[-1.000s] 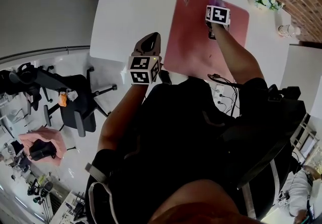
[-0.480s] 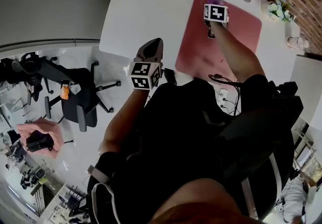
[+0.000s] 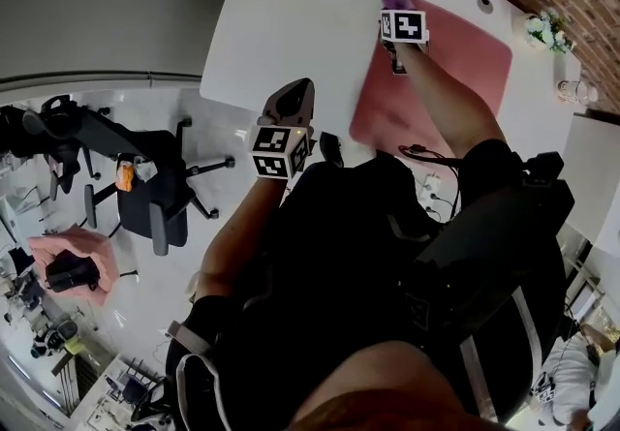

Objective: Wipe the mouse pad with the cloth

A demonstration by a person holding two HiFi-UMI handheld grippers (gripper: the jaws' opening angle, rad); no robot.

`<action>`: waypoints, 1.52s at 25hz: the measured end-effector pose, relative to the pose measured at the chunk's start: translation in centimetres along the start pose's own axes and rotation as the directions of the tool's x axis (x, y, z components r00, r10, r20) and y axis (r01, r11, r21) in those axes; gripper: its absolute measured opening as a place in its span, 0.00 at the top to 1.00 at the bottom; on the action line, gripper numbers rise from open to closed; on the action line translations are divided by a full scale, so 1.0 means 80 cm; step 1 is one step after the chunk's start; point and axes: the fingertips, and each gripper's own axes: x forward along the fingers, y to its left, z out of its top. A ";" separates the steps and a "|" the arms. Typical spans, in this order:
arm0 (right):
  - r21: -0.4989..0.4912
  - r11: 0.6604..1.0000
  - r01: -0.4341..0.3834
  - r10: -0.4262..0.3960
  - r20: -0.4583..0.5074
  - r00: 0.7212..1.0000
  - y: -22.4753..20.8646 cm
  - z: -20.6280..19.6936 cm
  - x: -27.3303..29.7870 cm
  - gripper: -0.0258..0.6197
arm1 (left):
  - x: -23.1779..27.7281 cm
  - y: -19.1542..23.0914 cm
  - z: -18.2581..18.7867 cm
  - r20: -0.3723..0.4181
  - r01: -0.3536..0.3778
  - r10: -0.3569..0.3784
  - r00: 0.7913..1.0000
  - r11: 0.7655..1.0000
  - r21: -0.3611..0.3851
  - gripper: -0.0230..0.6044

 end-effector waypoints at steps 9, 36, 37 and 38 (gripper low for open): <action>0.017 0.998 -0.054 0.052 0.098 0.994 0.045 0.023 -0.028 0.87 | -0.007 0.023 -0.008 0.014 0.053 -0.052 0.999 0.998 -0.032 0.96; 0.038 0.997 0.066 -0.076 0.539 0.839 -0.018 0.004 -0.418 0.87 | -0.007 -0.110 0.131 0.220 0.324 -0.360 0.906 0.928 0.184 0.96; 0.027 0.997 0.073 -0.076 0.545 0.835 -0.023 0.000 -0.427 0.87 | -0.008 -0.120 0.135 0.226 0.327 -0.364 0.904 0.927 0.185 0.96; 0.017 0.997 0.081 -0.077 0.551 0.831 -0.028 -0.005 -0.435 0.87 | -0.011 -0.128 0.138 0.232 0.330 -0.368 0.900 0.925 0.188 0.96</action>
